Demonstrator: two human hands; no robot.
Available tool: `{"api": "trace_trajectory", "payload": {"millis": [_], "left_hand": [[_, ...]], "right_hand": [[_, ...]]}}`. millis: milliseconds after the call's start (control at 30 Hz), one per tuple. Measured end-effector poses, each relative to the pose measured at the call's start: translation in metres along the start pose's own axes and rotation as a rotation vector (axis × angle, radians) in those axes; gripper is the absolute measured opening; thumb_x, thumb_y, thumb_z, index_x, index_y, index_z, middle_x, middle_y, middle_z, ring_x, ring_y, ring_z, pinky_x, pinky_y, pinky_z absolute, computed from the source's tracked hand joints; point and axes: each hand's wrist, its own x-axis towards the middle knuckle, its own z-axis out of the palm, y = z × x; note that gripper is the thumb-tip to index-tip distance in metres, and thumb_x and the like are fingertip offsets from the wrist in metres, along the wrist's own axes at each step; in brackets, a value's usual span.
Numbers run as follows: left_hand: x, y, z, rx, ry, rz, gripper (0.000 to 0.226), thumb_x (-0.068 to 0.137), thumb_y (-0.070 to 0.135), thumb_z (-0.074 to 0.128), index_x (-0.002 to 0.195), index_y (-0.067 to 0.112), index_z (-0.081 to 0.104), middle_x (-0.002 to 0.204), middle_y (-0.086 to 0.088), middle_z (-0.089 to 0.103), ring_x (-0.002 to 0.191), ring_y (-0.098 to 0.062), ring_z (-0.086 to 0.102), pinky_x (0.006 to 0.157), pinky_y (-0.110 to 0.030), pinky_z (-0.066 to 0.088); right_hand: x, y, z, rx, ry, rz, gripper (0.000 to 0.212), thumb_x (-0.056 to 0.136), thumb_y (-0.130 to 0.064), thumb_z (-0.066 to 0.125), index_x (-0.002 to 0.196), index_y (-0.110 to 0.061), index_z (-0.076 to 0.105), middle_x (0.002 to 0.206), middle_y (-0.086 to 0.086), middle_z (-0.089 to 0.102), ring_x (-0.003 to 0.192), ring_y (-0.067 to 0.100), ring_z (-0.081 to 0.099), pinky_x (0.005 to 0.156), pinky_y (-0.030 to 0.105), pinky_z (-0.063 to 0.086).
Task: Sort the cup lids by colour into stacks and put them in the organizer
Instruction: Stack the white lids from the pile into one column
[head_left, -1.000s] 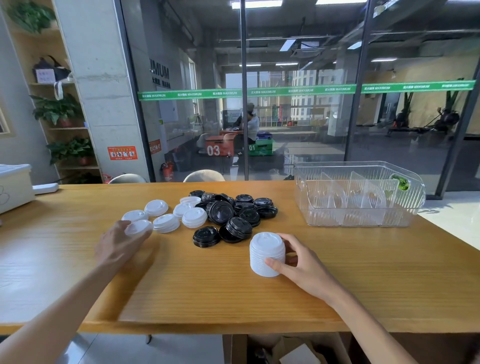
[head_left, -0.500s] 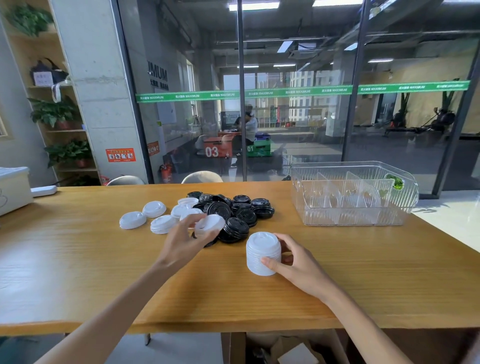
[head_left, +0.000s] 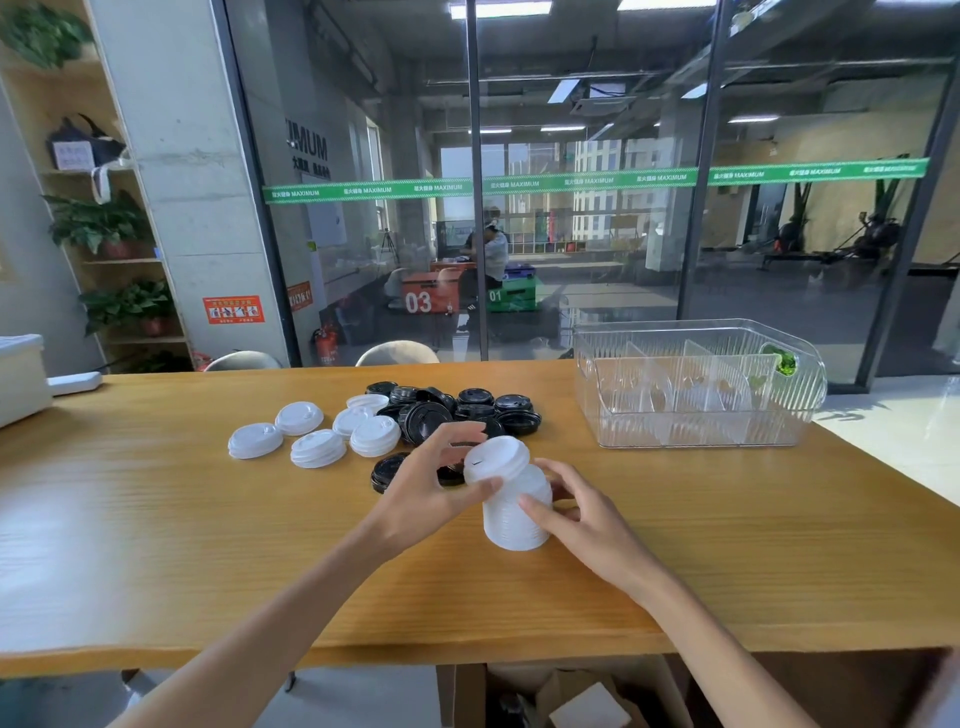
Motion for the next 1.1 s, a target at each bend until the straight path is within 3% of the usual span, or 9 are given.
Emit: {"api": "trace_trajectory", "payload": {"millis": [100,300,433,567,767,867,1100], "left_hand": [[0.001,0.004,0.005,-0.006,-0.054,0.028,0.063,0.089,0.041,0.088,0.144,0.039,0.056,0.147,0.022,0.06,0.135,-0.002,0.06,0.112,-0.045,0.052],[0.002,0.009,0.015,0.008,-0.102,0.071,0.063,0.091,0.032,0.088,0.145,0.035,0.056,0.15,0.022,0.058,0.137,0.004,0.057,0.105,-0.012,0.046],[0.001,0.008,0.019,-0.011,-0.128,0.051,0.067,0.092,0.032,0.088,0.15,0.034,0.053,0.151,0.021,0.058,0.142,0.003,0.053,0.116,-0.031,0.048],[-0.005,0.0,0.021,-0.028,-0.165,-0.02,0.087,0.086,0.037,0.093,0.158,0.037,0.044,0.155,0.02,0.055,0.144,-0.002,0.053,0.119,-0.041,0.048],[-0.012,-0.016,0.03,-0.038,-0.142,-0.074,0.095,0.08,0.04,0.097,0.157,0.04,0.042,0.144,0.016,0.066,0.136,-0.004,0.06,0.121,-0.042,0.047],[-0.012,-0.021,0.034,-0.038,-0.113,-0.047,0.094,0.077,0.047,0.098,0.155,0.038,0.046,0.141,0.018,0.067,0.133,-0.004,0.062,0.119,-0.04,0.048],[-0.011,-0.028,0.037,-0.021,-0.112,-0.042,0.098,0.07,0.066,0.096,0.152,0.049,0.044,0.138,0.023,0.068,0.129,-0.003,0.064,0.114,-0.036,0.052]], "right_hand": [[0.001,-0.002,0.0,0.056,0.013,0.008,0.065,0.092,-0.08,0.059,0.151,-0.06,0.042,0.134,-0.026,0.062,0.117,-0.01,0.06,0.093,0.024,0.048],[0.0,-0.004,-0.001,0.081,0.025,-0.037,0.06,0.092,-0.081,0.057,0.148,-0.069,0.04,0.137,-0.043,0.053,0.128,-0.017,0.05,0.098,0.024,0.045],[0.001,-0.001,-0.001,0.061,0.043,-0.069,0.051,0.099,-0.063,0.065,0.148,-0.06,0.049,0.144,-0.033,0.056,0.135,-0.008,0.051,0.104,0.031,0.05],[0.002,0.001,-0.001,0.021,0.086,-0.104,0.047,0.099,-0.055,0.071,0.143,-0.055,0.055,0.141,-0.031,0.059,0.132,-0.005,0.055,0.101,0.032,0.054],[0.004,0.004,0.0,-0.013,0.135,-0.11,0.049,0.092,-0.063,0.073,0.136,-0.046,0.061,0.137,-0.03,0.063,0.132,-0.003,0.055,0.099,0.041,0.059],[0.003,0.002,0.002,-0.073,0.181,-0.132,0.052,0.089,-0.066,0.074,0.135,-0.044,0.062,0.131,-0.026,0.067,0.129,-0.001,0.058,0.095,0.032,0.055],[0.008,-0.012,0.012,-0.22,0.309,-0.14,0.061,0.085,-0.051,0.085,0.137,-0.026,0.065,0.123,-0.019,0.061,0.118,0.001,0.058,0.104,0.026,0.047]]}}
